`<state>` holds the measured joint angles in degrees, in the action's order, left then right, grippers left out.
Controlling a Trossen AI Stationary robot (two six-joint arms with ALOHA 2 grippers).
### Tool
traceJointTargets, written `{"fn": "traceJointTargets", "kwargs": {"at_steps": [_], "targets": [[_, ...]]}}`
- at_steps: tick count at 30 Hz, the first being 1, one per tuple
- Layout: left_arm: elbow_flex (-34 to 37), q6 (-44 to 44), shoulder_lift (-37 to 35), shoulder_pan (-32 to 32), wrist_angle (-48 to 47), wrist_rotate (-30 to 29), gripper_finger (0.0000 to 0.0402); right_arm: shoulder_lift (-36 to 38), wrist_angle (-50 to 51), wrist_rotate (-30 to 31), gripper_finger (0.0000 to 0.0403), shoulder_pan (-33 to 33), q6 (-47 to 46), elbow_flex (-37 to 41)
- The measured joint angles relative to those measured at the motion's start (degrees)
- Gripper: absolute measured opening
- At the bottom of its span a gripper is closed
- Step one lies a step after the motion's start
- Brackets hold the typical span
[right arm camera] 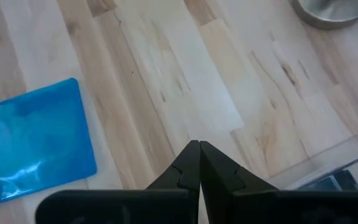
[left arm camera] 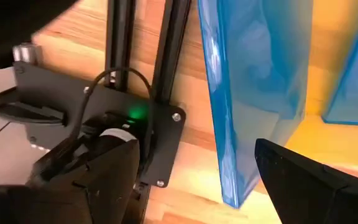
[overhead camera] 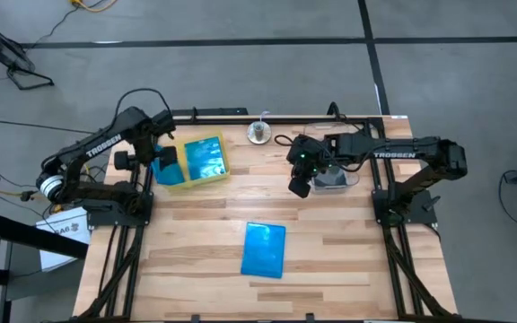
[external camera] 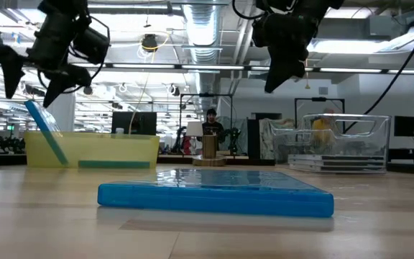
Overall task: Pick & place jewel cases by type
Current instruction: Put the blue CD case into the yellow bin
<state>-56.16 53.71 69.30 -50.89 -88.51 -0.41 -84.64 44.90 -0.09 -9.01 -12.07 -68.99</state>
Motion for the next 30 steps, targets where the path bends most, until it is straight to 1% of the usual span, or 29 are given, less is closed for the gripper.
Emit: {"fn": "traceJointTargets", "kwargs": {"at_steps": [3, 10, 14, 17, 22, 25, 30], "targets": [[2.7, 0.1, 0.0, 0.0, 3.4, 1.4, 0.0313, 0.0, -0.2, -0.2, 0.0000, 0.0, -0.4, 0.0], [10.6, 2.6, 0.0, 0.0, 16.4, 6.7, 0.0313, 0.0, -0.4, -0.3, 0.0000, 0.0, -1.6, 0.0], [12.7, 2.3, 0.0, -0.2, 18.6, 7.2, 0.0305, 0.0, -0.4, -0.4, 0.0000, 0.0, -2.9, 0.0], [12.7, -0.2, 0.0, -1.0, 18.7, 7.2, 0.0274, 0.0, -0.4, -0.4, 0.0000, 0.0, -2.9, 0.0], [11.3, -4.0, 0.0, -2.3, 18.5, 7.4, 0.0198, 0.0, -0.7, -0.4, 0.0000, 0.0, -2.9, 0.0], [10.0, -5.6, 0.0, -2.6, 18.5, 6.6, 0.0156, 0.0, -1.1, -0.4, 0.0000, 0.0, -2.9, 0.0], [7.1, -8.3, 0.0, -3.3, 17.1, 5.0, 0.0102, 0.0, -1.9, -0.4, 0.0000, 0.0, -2.9, 0.0]]}}
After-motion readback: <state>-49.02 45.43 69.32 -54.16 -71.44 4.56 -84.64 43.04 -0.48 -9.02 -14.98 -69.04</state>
